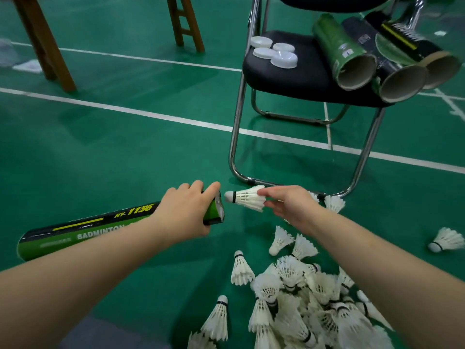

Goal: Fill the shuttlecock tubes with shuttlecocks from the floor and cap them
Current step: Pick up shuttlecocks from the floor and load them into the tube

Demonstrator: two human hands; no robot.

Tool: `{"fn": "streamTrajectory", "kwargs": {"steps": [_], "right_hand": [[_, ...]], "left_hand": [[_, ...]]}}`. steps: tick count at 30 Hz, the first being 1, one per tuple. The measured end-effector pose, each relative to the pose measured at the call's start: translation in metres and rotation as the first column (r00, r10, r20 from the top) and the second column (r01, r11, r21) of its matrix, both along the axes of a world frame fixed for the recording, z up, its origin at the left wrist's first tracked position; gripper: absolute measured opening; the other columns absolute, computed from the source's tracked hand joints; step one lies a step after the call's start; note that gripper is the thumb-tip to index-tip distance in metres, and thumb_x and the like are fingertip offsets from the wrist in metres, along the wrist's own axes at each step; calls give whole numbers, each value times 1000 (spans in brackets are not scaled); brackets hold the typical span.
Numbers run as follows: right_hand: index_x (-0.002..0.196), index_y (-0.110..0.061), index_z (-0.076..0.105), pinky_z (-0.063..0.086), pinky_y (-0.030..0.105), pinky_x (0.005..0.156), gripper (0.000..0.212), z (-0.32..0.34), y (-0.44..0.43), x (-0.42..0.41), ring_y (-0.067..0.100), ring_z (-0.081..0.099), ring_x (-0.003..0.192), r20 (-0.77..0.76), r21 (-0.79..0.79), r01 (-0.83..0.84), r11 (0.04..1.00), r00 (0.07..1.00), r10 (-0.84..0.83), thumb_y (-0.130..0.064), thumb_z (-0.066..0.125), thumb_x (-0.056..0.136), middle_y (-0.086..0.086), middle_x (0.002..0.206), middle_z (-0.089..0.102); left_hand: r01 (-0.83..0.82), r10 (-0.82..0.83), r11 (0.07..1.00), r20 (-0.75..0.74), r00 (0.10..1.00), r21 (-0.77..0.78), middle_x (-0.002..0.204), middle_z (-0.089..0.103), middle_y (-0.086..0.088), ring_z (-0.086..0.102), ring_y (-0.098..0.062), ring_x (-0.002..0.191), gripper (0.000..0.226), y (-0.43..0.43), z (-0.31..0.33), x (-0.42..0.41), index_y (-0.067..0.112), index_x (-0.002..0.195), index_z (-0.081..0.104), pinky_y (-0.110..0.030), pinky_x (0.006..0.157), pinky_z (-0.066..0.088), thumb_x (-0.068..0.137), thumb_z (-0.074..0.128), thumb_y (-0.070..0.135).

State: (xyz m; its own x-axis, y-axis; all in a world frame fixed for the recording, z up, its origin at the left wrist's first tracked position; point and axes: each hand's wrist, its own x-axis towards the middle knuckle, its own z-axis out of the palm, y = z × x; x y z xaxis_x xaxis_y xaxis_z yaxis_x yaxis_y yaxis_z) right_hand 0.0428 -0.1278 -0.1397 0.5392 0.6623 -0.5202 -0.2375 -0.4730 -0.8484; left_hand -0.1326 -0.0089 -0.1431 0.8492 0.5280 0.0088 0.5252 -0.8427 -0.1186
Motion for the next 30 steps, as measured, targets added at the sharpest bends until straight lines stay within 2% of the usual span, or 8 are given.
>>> {"fn": "streamTrajectory", "kwargs": {"steps": [3,6,13,16,20,24,27,30], "right_hand": [[96,-7,70,41,22,82,19,26,-17,-3,4,62,73,-21,28,-179,983,983,180,-6,52,91,2,96,69],[87,-12,70,42,20,72,23,41,-32,-7,1,61,72,3,23,-278,960,960,278,-7,48,93,-4,91,68],[88,-17,71,42,28,94,26,61,-47,-12,5,61,87,127,4,-416,909,902,412,-9,47,95,-11,93,68],[92,-19,68,42,28,93,25,58,-46,-20,4,62,86,41,31,-485,874,874,484,-12,45,96,-10,93,67],[86,-15,53,42,28,77,12,50,-36,-30,16,50,70,-120,227,-332,915,923,365,-13,45,95,4,81,54],[100,-10,58,41,36,89,17,46,-37,-35,22,54,89,-28,246,-544,802,823,567,-14,52,85,10,97,59],[111,-7,56,42,24,79,45,39,-38,-33,15,54,86,-46,203,-620,758,767,640,-17,57,67,5,98,60],[105,-14,56,42,19,76,31,32,-38,-33,10,56,86,-80,191,-624,758,760,646,-13,61,75,-1,95,62]], "left_hand": [[16,-16,1000,-26,1000,11,109,46,-3,51,-26,97,75,-10,4,-1,27,138,20,-33,72,39,76,61,41],[32,-31,999,-31,999,13,107,46,-3,51,-26,95,77,-20,9,-2,27,137,20,-32,69,39,74,62,42],[53,-52,996,13,999,-69,94,40,1,50,-24,87,70,-39,18,-1,29,130,27,-32,67,42,72,63,44],[80,-70,987,75,995,-142,97,45,0,54,-26,90,68,-49,24,10,28,129,30,-33,69,46,72,63,47],[84,-67,981,101,993,-172,104,49,-3,55,-27,94,73,-55,32,26,27,132,27,-35,70,47,72,65,45],[111,-101,985,80,992,-131,110,50,-3,54,-27,98,76,-60,29,29,20,132,26,-35,73,46,71,65,43],[160,-157,985,54,986,-60,109,50,-2,53,-27,95,62,-64,28,29,17,122,35,-36,74,45,73,62,44],[225,-225,974,17,974,5,106,48,-2,53,-27,94,59,-65,25,30,20,121,38,-36,73,46,72,59,45]]}}
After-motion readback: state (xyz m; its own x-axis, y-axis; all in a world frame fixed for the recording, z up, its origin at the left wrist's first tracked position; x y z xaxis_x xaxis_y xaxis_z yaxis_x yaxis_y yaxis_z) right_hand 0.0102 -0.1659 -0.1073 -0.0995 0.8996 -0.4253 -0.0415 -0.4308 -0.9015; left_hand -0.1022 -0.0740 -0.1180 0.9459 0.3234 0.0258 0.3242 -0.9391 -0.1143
